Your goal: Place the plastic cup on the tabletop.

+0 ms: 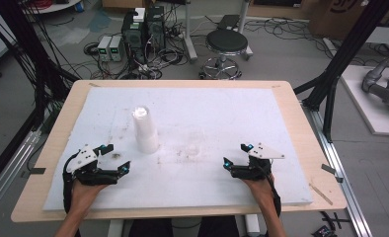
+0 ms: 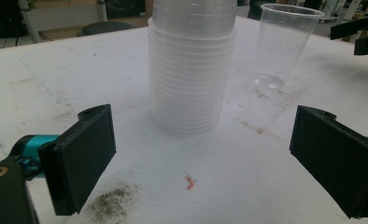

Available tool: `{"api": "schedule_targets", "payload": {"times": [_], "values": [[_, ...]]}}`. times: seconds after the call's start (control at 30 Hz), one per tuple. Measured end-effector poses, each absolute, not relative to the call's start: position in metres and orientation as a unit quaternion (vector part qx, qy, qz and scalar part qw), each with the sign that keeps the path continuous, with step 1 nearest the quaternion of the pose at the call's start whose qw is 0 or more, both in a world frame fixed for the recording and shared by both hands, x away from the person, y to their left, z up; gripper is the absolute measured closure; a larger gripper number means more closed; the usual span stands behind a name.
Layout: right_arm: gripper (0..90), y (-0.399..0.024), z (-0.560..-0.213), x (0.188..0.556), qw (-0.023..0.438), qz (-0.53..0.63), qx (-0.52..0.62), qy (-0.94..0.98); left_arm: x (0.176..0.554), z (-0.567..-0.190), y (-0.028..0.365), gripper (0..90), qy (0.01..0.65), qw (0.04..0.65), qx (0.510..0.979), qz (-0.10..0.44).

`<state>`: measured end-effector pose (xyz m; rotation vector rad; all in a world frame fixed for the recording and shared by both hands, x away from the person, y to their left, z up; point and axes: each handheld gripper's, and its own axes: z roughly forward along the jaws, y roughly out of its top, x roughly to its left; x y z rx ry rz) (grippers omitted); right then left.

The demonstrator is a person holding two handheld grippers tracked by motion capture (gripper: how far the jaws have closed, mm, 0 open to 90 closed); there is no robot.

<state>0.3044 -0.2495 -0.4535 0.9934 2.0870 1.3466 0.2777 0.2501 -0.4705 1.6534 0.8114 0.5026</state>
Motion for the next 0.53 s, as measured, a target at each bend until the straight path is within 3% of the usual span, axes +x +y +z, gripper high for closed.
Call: {"api": "schedule_targets", "payload": {"times": [0.53], "values": [[15.1,-0.2482,-0.4540,0.3043,0.228,0.487,0.357,0.764,0.2786,-0.4708,0.2516,7.0,0.354,0.581,0.702,0.209]]}}
